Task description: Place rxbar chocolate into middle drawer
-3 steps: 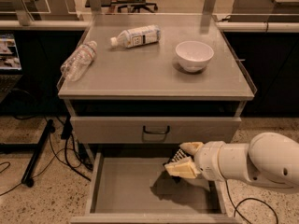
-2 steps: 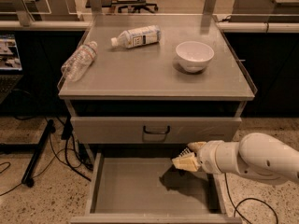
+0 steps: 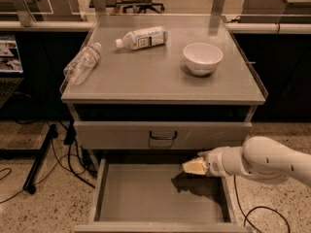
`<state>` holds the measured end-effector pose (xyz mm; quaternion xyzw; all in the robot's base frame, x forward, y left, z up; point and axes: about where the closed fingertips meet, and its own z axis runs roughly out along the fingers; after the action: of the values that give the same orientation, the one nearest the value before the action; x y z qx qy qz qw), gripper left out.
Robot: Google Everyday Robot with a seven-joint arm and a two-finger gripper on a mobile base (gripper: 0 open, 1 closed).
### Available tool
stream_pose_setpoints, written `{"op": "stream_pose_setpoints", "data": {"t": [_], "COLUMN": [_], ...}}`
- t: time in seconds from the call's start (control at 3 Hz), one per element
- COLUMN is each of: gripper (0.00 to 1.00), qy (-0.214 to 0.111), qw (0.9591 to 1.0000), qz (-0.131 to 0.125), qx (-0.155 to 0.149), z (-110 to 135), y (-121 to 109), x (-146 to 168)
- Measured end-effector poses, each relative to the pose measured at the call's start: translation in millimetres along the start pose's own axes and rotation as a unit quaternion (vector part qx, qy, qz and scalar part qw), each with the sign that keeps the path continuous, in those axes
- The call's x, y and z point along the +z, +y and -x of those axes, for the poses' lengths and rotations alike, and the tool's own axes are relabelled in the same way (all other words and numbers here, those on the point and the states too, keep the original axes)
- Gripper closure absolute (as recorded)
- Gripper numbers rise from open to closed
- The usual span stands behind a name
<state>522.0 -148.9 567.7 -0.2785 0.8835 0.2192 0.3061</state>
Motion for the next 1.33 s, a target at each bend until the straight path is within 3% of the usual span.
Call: {"op": "stream_pose_setpoints", "data": {"t": [0.33,0.67,1.0,1.33], "gripper": [1.00,1.00,1.00,1.00], "qy": [0.015,0.019,0.032,0.033], "qw": [0.9979,0.9966,0.9956,0.9956], "qz": [0.006,0.011,0.030,0.032], "qx": [0.062,0.080,0.082,0.082], "z": [-27.3,-35.3,-36.4,-36.2], "y": [-9.7,-13.0,-14.5,-14.3], "x": [6.0,10.5,25.1,26.1]}}
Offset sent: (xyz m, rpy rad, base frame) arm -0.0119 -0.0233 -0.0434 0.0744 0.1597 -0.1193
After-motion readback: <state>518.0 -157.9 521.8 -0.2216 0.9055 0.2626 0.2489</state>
